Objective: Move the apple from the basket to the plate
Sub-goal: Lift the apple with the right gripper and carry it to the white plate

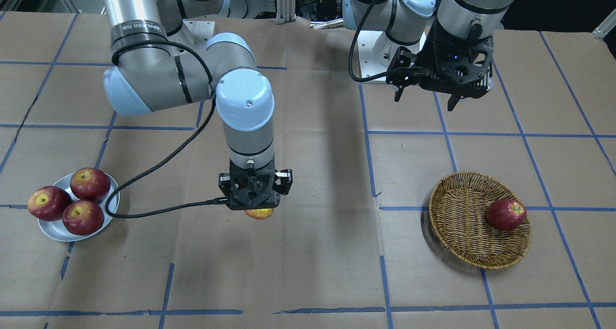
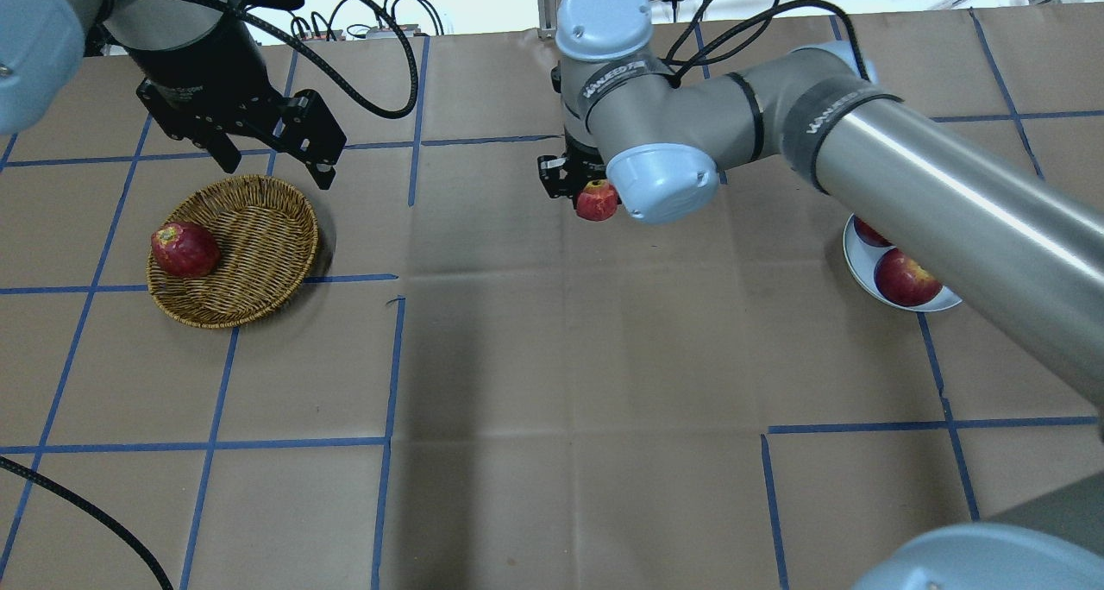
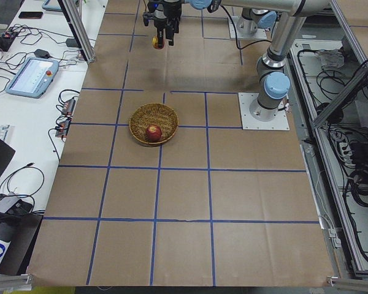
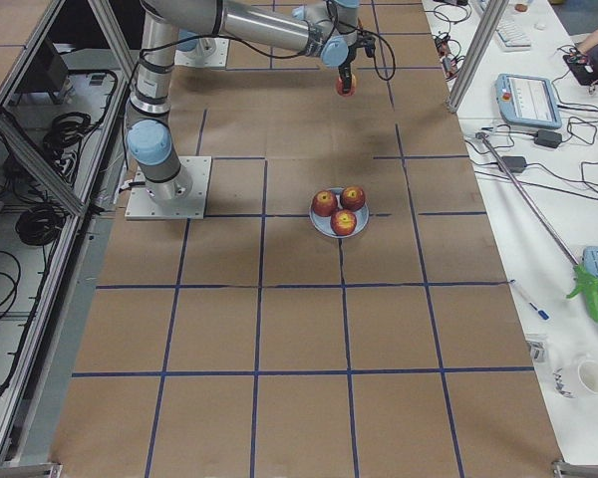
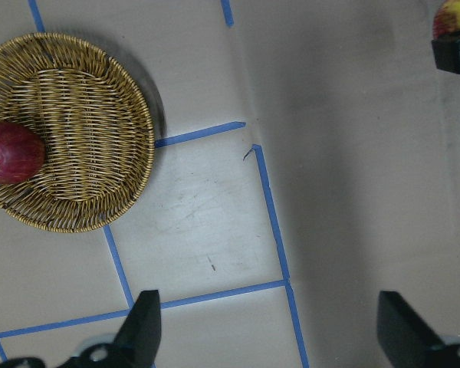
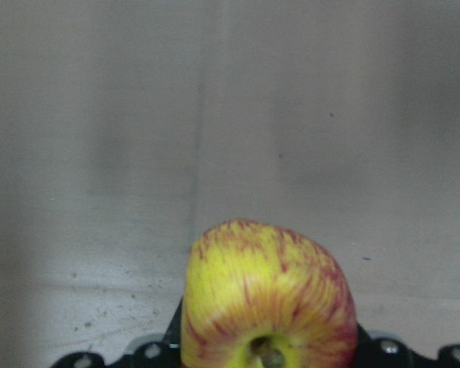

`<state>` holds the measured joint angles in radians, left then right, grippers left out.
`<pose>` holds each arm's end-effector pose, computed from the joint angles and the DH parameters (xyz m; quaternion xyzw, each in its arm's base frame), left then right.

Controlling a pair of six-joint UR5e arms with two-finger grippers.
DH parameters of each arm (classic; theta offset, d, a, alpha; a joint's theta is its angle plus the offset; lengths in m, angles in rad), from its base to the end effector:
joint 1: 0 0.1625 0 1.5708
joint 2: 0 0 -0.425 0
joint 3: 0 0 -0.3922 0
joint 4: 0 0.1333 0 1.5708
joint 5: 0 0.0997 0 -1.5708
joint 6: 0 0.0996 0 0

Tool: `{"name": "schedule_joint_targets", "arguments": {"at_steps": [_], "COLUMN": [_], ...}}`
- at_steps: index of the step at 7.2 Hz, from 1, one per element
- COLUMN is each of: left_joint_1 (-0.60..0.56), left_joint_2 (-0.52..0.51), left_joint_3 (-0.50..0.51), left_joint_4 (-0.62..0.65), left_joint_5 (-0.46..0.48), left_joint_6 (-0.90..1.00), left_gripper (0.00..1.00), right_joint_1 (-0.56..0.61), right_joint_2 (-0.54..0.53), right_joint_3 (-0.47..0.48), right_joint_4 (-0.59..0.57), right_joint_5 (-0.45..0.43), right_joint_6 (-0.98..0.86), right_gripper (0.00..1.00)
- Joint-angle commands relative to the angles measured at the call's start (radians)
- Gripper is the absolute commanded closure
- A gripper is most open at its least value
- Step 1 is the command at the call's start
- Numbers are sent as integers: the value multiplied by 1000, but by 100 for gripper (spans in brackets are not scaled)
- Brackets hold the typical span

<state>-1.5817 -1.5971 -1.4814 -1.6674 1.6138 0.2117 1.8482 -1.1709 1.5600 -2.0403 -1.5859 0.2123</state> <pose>-0.1345 -0.4975 0.5093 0.1114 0.9934 0.0188 0.0197 0.3009 -0.5753 0.3139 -0.0322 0.9986 -0.0408 0.0024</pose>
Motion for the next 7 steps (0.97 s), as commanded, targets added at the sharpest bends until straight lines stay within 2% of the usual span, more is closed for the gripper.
{"name": "schedule_joint_targets", "arguments": {"at_steps": [1, 3, 5, 7], "left_joint_1": [2, 2, 2, 0], "left_joint_2": [3, 3, 3, 3], "left_joint_3": [0, 1, 3, 3], "left_joint_4": [0, 0, 0, 0], "left_joint_5": [0, 0, 0, 0], "left_joint_6": [0, 0, 2, 2], "left_gripper": [1, 1, 1, 1], "right_joint_1": [-192, -370, -550, -666], "right_joint_2": [-111, -173, -179, -179], "right_joint_3": [38, 124, 170, 219], "right_joint_4": [106, 89, 83, -1], "right_joint_5": [9, 11, 14, 15], "right_joint_6": [-188, -408, -639, -814], "right_gripper": [40, 40, 40, 40]}}
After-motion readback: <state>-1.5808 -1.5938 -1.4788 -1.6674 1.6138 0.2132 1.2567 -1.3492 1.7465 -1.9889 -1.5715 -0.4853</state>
